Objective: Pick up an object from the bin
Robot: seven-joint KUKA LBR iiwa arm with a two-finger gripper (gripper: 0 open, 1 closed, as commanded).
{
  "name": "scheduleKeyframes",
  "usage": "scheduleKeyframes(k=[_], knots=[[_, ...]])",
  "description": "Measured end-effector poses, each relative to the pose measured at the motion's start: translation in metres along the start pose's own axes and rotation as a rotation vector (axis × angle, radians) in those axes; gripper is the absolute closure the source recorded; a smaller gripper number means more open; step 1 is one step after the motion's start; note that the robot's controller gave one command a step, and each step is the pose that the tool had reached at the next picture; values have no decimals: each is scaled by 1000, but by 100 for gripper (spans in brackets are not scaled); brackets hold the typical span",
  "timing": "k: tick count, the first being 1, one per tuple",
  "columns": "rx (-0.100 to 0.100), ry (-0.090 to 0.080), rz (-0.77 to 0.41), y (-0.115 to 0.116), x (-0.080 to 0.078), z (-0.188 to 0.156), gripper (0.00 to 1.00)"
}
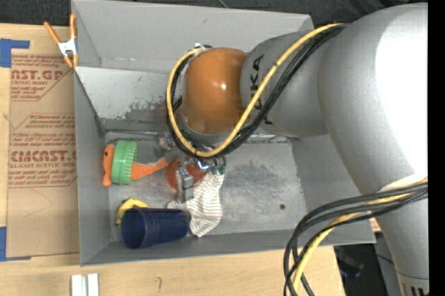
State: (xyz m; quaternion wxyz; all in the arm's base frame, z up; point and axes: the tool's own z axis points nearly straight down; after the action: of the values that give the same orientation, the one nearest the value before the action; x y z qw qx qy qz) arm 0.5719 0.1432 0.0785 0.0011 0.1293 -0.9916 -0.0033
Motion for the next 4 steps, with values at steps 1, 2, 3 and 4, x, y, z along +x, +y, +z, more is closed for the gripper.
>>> scheduleKeyframes(k=[1,2,3,4], knots=[[-3,-9,178,-7,-2,-1,0],[0,-9,-2,0,-2,-2,0],[-5,-21,156,51,-10,0,100],[-5,-21,156,50,-10,0,100]])
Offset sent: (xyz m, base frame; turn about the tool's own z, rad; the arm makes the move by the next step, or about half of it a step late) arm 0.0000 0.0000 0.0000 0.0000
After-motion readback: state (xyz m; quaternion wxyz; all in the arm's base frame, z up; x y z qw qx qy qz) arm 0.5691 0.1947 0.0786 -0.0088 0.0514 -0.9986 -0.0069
